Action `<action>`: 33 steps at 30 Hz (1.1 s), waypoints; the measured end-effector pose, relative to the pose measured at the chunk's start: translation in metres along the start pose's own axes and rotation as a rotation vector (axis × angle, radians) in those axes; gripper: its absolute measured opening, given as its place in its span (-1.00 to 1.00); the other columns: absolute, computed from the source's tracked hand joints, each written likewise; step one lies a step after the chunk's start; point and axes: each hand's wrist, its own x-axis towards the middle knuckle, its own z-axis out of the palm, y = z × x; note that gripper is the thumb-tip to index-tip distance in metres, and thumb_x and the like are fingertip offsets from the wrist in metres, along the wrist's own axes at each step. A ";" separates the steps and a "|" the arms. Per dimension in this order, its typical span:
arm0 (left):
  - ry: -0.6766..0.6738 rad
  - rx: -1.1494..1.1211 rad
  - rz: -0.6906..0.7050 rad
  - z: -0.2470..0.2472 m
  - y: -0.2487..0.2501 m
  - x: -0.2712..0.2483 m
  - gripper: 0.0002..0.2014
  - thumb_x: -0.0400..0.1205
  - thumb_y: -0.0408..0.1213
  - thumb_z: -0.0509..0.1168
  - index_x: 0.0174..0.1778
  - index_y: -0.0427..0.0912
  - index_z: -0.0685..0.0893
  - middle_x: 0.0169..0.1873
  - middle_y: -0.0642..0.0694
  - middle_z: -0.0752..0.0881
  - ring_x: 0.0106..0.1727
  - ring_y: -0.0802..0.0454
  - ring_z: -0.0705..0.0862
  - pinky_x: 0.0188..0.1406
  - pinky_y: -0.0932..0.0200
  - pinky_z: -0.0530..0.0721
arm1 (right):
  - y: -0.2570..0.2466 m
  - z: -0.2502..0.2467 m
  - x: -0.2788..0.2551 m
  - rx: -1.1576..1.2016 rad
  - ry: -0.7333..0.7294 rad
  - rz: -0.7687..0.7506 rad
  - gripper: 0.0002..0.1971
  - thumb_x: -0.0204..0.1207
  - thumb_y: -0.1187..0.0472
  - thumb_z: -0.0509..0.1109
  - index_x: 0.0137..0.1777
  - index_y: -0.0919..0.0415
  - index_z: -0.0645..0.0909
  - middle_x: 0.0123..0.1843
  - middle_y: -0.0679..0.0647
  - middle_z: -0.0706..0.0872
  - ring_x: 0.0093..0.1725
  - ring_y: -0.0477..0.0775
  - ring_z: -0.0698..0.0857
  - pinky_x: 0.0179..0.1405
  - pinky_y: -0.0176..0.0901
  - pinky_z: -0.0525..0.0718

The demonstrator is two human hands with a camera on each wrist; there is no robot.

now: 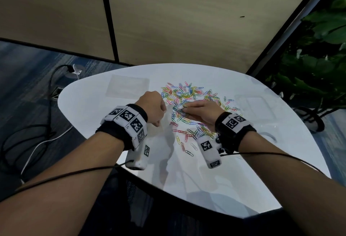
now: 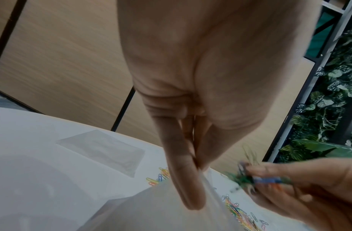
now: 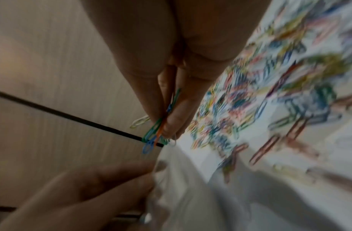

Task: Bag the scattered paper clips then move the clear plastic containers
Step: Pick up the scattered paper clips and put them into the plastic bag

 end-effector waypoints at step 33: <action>0.182 -0.006 -0.033 -0.016 -0.014 -0.002 -0.77 0.59 -0.57 0.33 0.05 -0.32 0.84 -0.21 -0.27 0.86 -0.25 -0.15 0.88 -0.03 -0.08 0.88 | 0.093 0.005 -0.004 -1.639 -0.499 -0.351 -0.42 0.69 -0.06 0.16 0.67 0.07 0.19 0.73 0.13 0.11 0.66 0.17 0.25 0.63 0.12 0.28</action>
